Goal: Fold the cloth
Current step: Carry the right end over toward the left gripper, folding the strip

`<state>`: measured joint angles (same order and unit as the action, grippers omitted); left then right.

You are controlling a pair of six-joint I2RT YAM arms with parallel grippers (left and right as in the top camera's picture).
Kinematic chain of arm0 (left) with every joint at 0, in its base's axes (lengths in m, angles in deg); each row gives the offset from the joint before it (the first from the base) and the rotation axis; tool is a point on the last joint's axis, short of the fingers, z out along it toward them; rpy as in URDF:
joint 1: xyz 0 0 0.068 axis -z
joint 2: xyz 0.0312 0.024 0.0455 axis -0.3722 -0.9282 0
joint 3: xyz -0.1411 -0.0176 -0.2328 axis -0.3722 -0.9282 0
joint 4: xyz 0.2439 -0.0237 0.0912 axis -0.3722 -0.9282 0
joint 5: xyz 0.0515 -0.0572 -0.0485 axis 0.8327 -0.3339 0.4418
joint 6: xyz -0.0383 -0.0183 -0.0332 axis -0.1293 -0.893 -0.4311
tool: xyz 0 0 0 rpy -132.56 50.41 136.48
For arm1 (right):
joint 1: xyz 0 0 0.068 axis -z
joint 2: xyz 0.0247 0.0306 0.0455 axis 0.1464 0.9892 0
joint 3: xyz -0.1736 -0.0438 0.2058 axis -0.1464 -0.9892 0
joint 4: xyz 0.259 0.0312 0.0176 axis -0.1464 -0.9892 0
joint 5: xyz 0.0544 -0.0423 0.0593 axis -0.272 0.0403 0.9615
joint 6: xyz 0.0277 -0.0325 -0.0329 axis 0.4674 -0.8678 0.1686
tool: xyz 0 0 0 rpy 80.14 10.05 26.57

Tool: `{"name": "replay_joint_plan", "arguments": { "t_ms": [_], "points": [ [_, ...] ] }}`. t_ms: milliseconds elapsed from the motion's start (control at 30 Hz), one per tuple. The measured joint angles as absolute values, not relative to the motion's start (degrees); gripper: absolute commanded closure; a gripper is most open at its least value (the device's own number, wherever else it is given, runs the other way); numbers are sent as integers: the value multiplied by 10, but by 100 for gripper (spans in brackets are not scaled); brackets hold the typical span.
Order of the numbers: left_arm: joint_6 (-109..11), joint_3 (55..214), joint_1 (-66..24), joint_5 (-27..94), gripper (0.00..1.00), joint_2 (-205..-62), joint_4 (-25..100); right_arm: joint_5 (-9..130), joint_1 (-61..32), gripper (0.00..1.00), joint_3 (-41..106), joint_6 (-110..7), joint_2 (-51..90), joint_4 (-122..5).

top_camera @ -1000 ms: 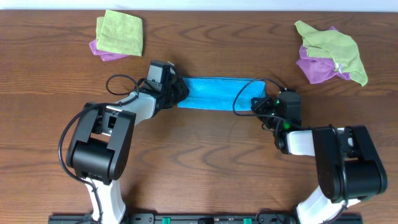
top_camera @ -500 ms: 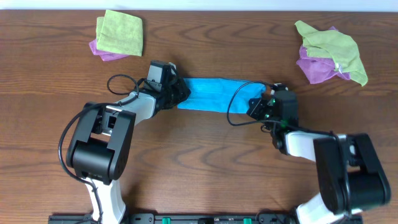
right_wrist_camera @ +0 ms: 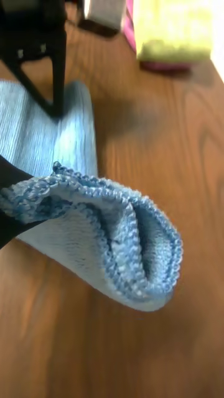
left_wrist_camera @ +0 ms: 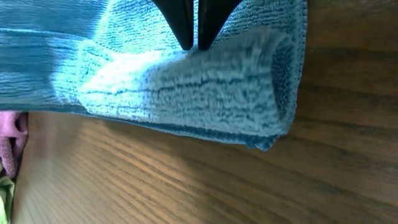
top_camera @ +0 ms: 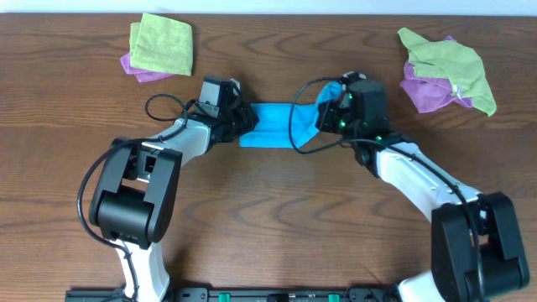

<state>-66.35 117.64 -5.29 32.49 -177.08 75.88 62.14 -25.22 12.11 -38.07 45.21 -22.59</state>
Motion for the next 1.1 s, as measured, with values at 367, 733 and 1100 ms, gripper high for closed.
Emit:
{"name": "replay_joint_plan", "arguments": {
  "t_ms": [367,733,1100],
  "points": [
    [-659,1176,-70,317,94,-1771,759,600,-332,99,150,-402,452,-235],
    [-622,1178,-92,325,94,-1696,712,577,-358,99,150,-405,452,-234],
    [-593,1178,-155,332,94,-1686,681,572,-376,99,163,-406,476,-226]
  ]
}}
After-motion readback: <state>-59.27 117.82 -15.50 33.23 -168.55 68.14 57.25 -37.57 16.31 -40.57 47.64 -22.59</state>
